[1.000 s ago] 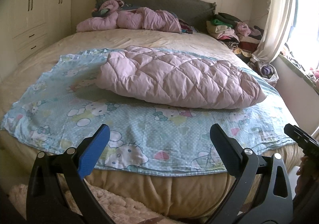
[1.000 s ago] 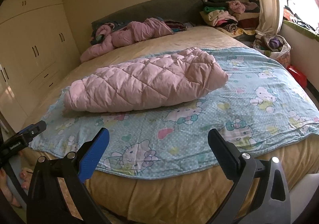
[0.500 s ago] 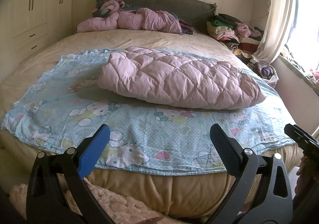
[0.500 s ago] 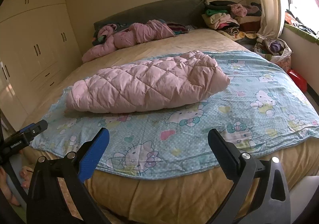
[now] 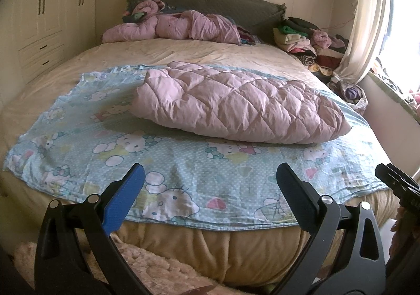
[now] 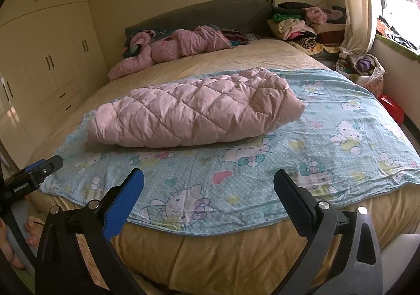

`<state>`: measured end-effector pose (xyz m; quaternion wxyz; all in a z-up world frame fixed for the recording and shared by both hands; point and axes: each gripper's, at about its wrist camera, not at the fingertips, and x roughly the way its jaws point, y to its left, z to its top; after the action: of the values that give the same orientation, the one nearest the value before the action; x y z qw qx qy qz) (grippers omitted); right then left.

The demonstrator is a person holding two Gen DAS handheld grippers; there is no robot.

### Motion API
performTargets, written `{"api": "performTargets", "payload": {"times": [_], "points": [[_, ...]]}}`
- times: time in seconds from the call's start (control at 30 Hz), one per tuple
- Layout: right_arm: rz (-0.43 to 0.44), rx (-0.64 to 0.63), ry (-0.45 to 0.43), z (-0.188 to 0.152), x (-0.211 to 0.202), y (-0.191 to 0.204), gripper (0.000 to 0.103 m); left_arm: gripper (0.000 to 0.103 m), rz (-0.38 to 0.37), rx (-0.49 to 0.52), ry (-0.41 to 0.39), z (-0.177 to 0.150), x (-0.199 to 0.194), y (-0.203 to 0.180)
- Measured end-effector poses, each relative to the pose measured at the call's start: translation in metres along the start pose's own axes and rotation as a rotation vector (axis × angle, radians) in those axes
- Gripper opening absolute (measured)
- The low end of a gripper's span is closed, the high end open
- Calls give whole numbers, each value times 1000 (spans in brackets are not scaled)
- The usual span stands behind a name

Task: Fold large clothes

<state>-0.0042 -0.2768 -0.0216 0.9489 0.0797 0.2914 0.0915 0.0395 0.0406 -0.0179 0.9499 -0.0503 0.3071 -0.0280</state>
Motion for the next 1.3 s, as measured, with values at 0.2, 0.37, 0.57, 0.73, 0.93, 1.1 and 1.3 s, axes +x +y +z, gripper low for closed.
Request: {"api": "performTargets", "payload": {"times": [0.2, 0.37, 0.57, 0.73, 0.93, 1.1, 1.3], "points": [[1, -1, 0, 0, 0, 1, 99, 94, 0, 1, 2, 0, 0, 0], [-1, -3, 0, 0, 0, 1, 99, 94, 0, 1, 1, 0, 0, 0], [1, -3, 3, 1, 1, 2, 99, 94, 0, 1, 1, 0, 0, 0], [6, -5, 4, 1, 1, 3, 99, 94, 3, 1, 3, 0, 0, 0], [6, -2, 5, 0, 0, 3, 99, 94, 2, 0, 3, 0, 0, 0], [9, -3, 6, 1, 0, 3, 99, 94, 1, 2, 3, 0, 0, 0], [10, -6, 9, -1, 1, 3, 99, 94, 3, 1, 3, 0, 0, 0]]}}
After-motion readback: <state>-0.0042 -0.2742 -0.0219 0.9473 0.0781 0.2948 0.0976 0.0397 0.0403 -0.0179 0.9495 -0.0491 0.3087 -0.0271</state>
